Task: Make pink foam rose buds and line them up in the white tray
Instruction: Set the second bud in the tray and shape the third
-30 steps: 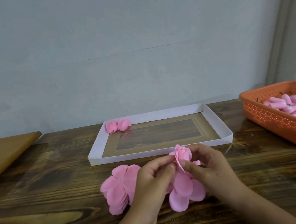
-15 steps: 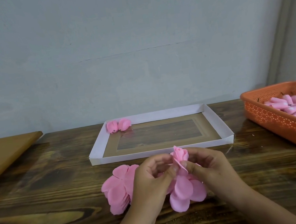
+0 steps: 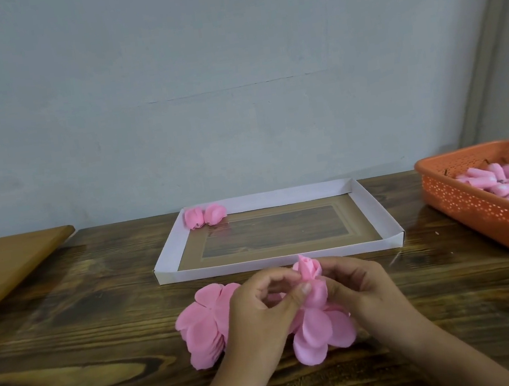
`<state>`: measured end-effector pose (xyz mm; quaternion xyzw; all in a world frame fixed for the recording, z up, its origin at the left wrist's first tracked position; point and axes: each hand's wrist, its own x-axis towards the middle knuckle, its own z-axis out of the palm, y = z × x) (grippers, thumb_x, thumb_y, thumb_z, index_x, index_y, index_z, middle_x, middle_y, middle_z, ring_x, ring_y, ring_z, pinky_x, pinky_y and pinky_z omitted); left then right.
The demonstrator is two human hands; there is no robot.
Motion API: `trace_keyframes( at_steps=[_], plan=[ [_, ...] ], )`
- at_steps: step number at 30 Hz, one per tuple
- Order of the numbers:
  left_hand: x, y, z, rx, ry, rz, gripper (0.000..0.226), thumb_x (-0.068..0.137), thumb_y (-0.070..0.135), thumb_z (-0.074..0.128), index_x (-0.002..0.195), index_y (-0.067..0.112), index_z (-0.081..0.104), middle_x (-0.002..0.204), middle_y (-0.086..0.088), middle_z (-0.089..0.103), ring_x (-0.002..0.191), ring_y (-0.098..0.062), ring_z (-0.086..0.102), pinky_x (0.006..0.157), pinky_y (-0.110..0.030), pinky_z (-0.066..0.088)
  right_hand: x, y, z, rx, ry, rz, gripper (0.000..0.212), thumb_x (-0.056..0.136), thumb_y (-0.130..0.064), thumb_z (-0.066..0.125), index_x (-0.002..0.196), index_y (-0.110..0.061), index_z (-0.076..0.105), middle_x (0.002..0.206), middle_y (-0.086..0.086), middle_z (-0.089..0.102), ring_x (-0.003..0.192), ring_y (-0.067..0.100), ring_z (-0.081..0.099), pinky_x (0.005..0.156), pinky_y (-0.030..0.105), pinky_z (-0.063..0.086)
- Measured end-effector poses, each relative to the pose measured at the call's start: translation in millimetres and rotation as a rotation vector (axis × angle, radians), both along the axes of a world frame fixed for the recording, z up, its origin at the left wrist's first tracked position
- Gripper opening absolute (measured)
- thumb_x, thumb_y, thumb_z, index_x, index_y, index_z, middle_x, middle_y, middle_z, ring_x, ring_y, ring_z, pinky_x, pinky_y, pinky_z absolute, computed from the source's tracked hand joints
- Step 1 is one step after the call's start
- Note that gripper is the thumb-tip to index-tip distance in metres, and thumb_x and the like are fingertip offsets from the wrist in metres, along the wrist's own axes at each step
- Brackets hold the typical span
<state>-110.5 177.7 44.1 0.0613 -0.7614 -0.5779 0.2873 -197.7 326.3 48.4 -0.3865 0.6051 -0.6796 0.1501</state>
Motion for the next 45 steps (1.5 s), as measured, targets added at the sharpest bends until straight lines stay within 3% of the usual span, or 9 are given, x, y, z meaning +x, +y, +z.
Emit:
trace_keyframes(
  at_steps=[6,11,14,18,22,29,33,38,45],
  plan=[
    [-1,0,1,0.043,0.049,0.015,0.014,0.08,0.033,0.075,0.085,0.02,0.075,0.082,0.004,0.076,0.074,-0.005,0.071,0.068,-0.017,0.054,2,0,0,0.035,0.04,0.012,0.018,0.098,-0.019,0.063,0.108,-0.024,0.077,0.105,0.006,0.077,0.102,0.024,0.072,0.085,0.037,0.059],
    [-2,-2,2,0.122,0.074,-0.012,0.017,0.074,0.033,0.076,0.082,0.018,0.075,0.08,-0.001,0.077,0.071,-0.009,0.071,0.066,-0.018,0.055,2,-1,-1,0.029,0.012,0.026,0.019,0.098,-0.017,0.063,0.11,-0.021,0.077,0.106,0.01,0.076,0.103,0.03,0.07,0.092,0.056,0.055],
    [-2,-1,1,0.121,0.083,0.013,0.018,0.071,0.033,0.078,0.082,0.019,0.075,0.081,0.0,0.077,0.073,-0.009,0.072,0.067,-0.019,0.055,3,-1,-1,0.036,0.012,0.039,0.019,0.097,-0.019,0.063,0.111,-0.023,0.076,0.108,0.008,0.076,0.104,0.029,0.07,0.091,0.055,0.056],
    [-2,-1,-1,0.074,0.138,0.098,0.022,0.067,0.037,0.08,0.074,0.019,0.07,0.067,0.008,0.071,0.061,0.0,0.064,0.059,-0.012,0.049,2,0,-2,0.036,0.015,0.037,0.019,0.096,-0.021,0.065,0.111,-0.024,0.076,0.11,0.007,0.076,0.107,0.029,0.07,0.093,0.053,0.057],
    [0,-1,-4,-0.009,0.102,0.066,0.013,0.08,0.037,0.074,0.086,0.026,0.078,0.08,0.01,0.077,0.077,-0.005,0.073,0.068,-0.016,0.054,3,-1,-1,0.024,0.016,0.031,0.019,0.097,-0.026,0.065,0.112,-0.024,0.076,0.109,0.007,0.076,0.104,0.026,0.071,0.089,0.043,0.06],
    [2,3,-4,-0.051,0.036,-0.045,0.036,0.091,0.05,0.068,0.118,0.027,0.076,0.107,0.013,0.078,0.103,-0.011,0.073,0.087,-0.031,0.06,1,1,0,0.003,-0.003,-0.126,0.017,0.092,-0.014,0.067,0.1,-0.024,0.078,0.098,0.006,0.077,0.093,0.026,0.073,0.08,0.041,0.062],
    [1,5,-5,-0.059,0.001,-0.08,0.034,0.085,0.043,0.073,0.118,0.042,0.071,0.112,0.017,0.076,0.108,-0.008,0.071,0.09,-0.029,0.059,3,0,1,-0.019,-0.018,-0.145,0.016,0.086,-0.016,0.071,0.1,-0.01,0.075,0.092,0.005,0.078,0.085,0.018,0.076,0.072,0.026,0.06],
    [0,3,-5,-0.05,0.02,-0.088,0.043,0.091,0.018,0.076,0.118,0.05,0.068,0.114,0.02,0.075,0.11,-0.003,0.07,0.09,-0.016,0.054,2,0,2,0.027,0.016,-0.223,0.03,0.075,-0.033,0.071,0.097,-0.013,0.077,0.09,0.004,0.078,0.088,0.019,0.073,0.08,0.036,0.061],
    [0,4,-7,-0.046,0.023,-0.041,0.041,0.092,0.012,0.074,0.112,0.047,0.071,0.11,0.02,0.076,0.105,-0.002,0.071,0.086,-0.016,0.055,4,-1,2,0.019,0.001,-0.2,0.022,0.082,-0.022,0.072,0.101,-0.014,0.077,0.094,0.002,0.079,0.092,0.019,0.074,0.083,0.035,0.061]
  ],
)
